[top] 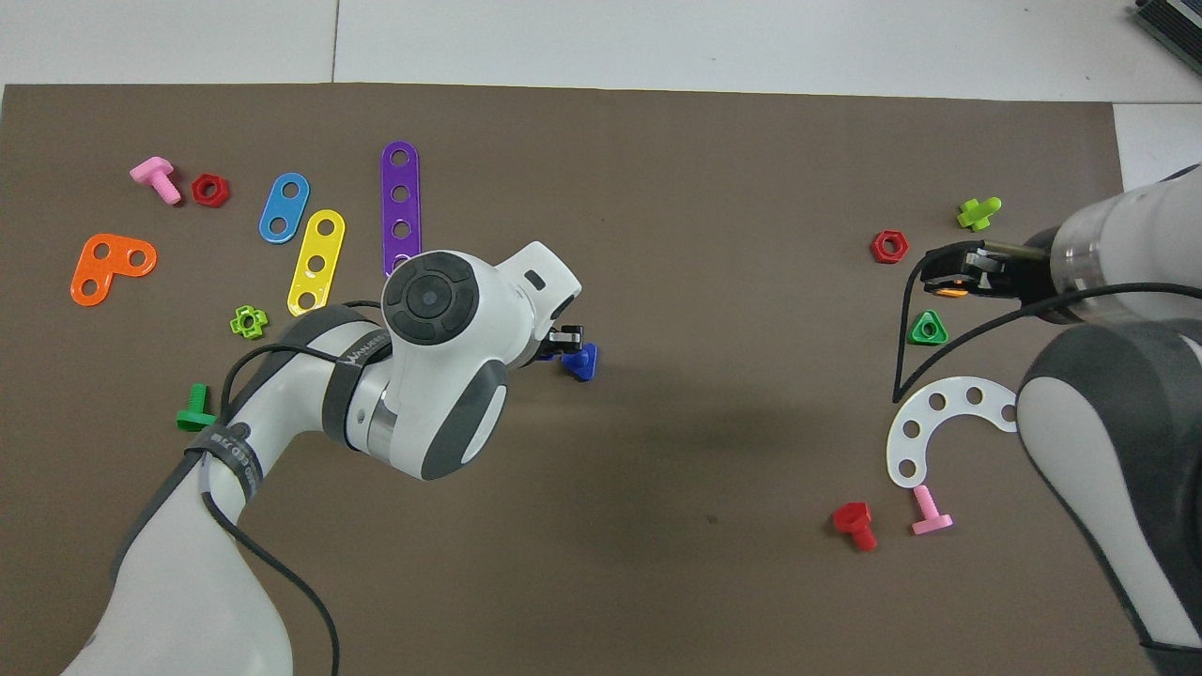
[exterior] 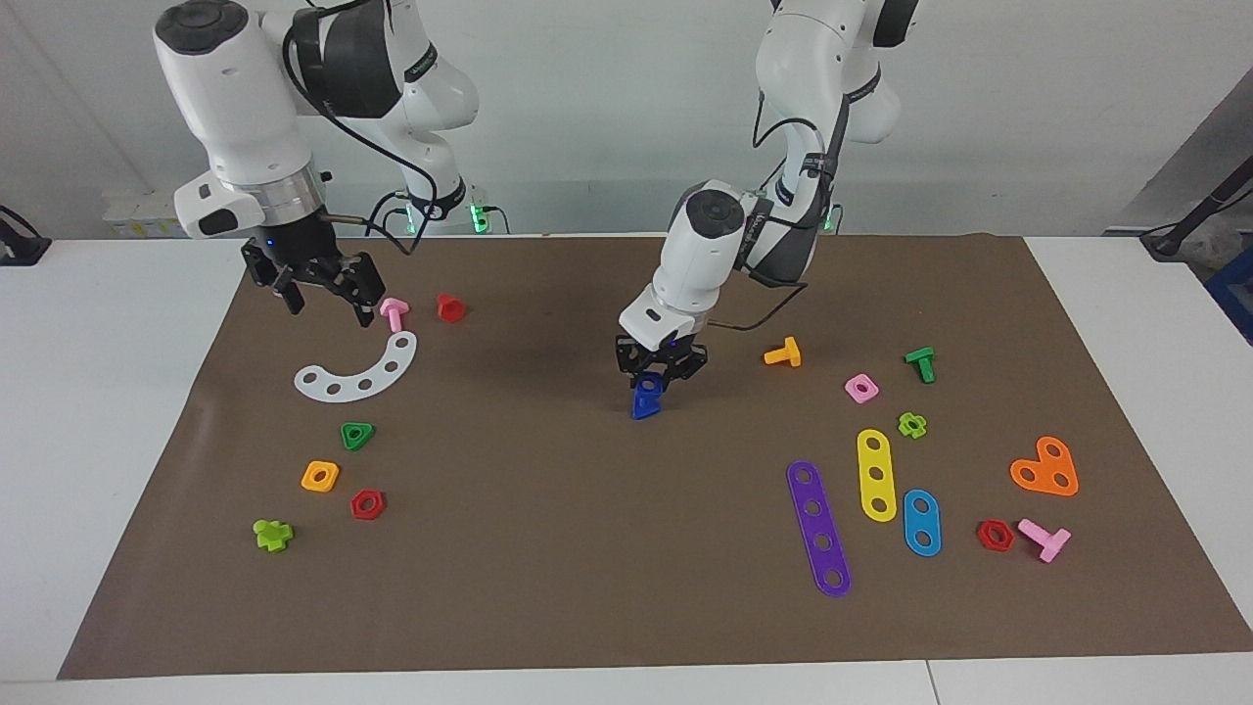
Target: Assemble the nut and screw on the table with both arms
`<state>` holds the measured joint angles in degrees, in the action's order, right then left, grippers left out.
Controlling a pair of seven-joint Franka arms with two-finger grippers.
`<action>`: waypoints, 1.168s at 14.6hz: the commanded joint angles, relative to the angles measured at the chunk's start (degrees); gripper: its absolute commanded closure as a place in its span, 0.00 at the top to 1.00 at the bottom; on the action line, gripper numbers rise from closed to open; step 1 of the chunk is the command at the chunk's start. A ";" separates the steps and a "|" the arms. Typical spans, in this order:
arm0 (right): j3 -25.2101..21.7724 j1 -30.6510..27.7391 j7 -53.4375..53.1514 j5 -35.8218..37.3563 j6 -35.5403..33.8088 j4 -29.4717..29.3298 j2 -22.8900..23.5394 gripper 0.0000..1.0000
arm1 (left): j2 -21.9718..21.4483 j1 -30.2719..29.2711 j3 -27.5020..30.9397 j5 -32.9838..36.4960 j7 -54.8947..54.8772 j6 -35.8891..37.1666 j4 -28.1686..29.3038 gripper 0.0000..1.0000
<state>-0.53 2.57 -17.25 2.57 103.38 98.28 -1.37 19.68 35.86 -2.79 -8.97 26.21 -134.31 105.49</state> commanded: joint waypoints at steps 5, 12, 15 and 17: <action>0.79 -1.78 3.62 -1.78 -8.80 -9.77 3.39 1.00 | 2.56 0.62 1.56 0.61 -0.11 3.59 -3.44 0.00; 0.79 -0.81 6.70 -1.87 -13.46 -6.71 0.32 1.00 | 2.74 0.88 1.56 2.73 0.07 3.88 -2.40 0.00; 0.97 -0.81 7.14 -1.87 -13.38 -5.82 -0.13 1.00 | 3.61 1.15 1.56 2.73 0.16 0.62 -0.55 0.00; 0.97 -0.99 7.14 -2.65 -11.98 -5.38 -0.21 1.00 | 3.62 1.15 1.56 2.73 0.16 0.62 -0.02 0.00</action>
<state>0.27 2.14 -11.88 1.88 89.97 90.67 0.10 23.48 36.42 -1.70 -7.45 26.07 -132.24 104.27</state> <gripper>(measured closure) 0.000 0.537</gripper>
